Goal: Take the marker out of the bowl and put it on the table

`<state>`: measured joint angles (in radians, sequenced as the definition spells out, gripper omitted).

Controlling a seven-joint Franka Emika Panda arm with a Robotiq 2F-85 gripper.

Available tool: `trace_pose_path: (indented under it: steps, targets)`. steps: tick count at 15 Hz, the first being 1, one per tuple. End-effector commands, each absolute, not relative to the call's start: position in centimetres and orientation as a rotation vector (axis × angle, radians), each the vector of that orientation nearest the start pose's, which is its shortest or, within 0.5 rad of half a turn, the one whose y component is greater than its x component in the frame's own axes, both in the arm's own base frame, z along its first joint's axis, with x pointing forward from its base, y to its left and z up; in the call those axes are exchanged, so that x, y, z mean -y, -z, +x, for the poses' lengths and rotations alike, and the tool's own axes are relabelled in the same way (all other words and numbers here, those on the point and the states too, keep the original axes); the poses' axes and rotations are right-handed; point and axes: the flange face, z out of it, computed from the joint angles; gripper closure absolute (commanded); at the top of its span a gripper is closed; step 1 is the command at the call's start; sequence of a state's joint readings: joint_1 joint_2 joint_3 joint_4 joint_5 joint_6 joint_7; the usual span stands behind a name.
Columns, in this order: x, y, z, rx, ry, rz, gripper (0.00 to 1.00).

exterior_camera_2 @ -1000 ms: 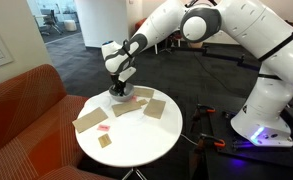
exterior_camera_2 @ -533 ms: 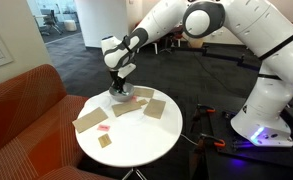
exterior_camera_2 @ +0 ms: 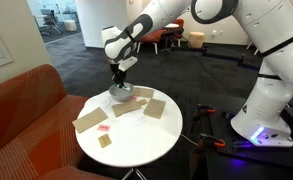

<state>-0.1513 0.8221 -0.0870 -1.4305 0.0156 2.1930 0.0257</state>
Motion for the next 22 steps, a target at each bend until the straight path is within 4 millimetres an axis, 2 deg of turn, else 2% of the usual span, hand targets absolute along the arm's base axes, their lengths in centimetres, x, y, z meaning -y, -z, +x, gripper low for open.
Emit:
trace_pose_path:
  steps: [1,7,12,17,22]
  targets:
    - [14.8,-22.8,67.7,-0.440,-0.131,-3.133,0.95]
    - [13.1,-25.3,64.0,-0.562,-0.155,-3.117,0.95]
    - [12.1,-25.9,60.6,-0.736,-0.196,-3.067,0.95]
    - [13.0,-25.5,57.4,-0.923,-0.255,-2.987,0.95]
    - [14.2,-24.3,55.2,-1.039,-0.317,-2.956,0.95]
